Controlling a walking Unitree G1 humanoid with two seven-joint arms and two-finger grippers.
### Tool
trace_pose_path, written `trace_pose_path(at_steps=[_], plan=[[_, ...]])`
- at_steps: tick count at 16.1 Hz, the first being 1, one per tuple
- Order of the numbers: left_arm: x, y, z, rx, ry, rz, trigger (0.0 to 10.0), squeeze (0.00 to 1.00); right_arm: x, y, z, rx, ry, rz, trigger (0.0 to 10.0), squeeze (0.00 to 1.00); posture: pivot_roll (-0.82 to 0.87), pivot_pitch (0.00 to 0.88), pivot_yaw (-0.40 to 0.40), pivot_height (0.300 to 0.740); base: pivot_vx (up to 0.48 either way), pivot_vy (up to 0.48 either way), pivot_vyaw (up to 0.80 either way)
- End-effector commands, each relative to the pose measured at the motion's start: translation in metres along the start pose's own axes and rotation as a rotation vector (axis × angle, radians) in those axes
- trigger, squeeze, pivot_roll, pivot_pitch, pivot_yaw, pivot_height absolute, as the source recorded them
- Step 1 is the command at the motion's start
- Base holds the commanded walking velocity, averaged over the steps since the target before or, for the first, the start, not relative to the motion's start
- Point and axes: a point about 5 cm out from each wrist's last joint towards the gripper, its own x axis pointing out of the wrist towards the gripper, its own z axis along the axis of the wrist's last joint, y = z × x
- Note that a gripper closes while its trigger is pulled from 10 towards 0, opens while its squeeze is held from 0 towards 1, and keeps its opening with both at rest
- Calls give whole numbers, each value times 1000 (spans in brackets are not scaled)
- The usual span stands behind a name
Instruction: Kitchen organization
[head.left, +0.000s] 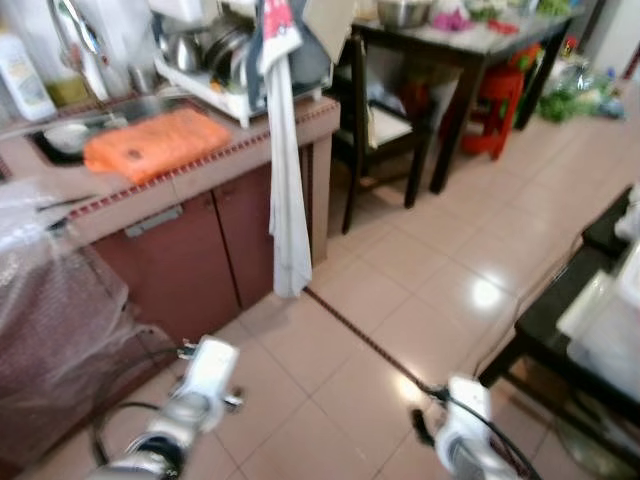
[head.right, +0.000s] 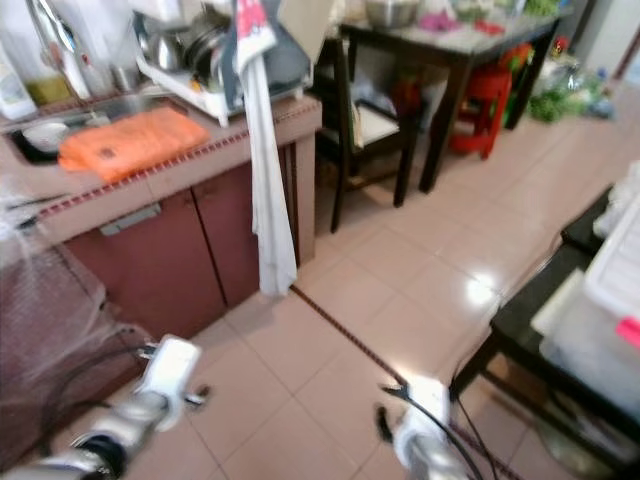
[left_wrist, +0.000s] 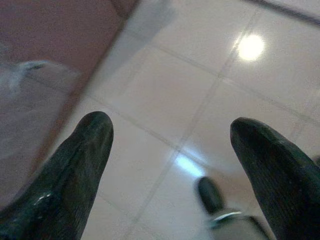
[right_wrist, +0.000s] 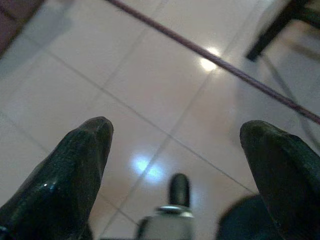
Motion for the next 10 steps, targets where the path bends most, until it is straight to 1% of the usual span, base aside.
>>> trace_pose_path(at_steps=[1, 4, 6, 10], plan=[[-1, 11, 3, -6, -7, 38, 10000, 0, 1, 5, 4, 1, -13, 12, 10000, 0, -50, 0, -5, 740, 0, 0, 0], [-1, 12, 4, -1, -8, 43, 10000, 0, 1, 5, 4, -11, -18, 15, 10000, 0, -51, 0, -5, 740, 0, 0, 0], [-1, 12, 4, 3, -7, 42, 10000, 0, 1, 6, 4, -17, -18, 17, 10000, 0, -50, 0, -5, 740, 251, 0, 0], [-1, 12, 3, 8, -5, 36, 10000, 0, 1, 6, 4, -19, -18, 20, 10000, 0, -52, 0, -3, 740, 338, 0, 0]])
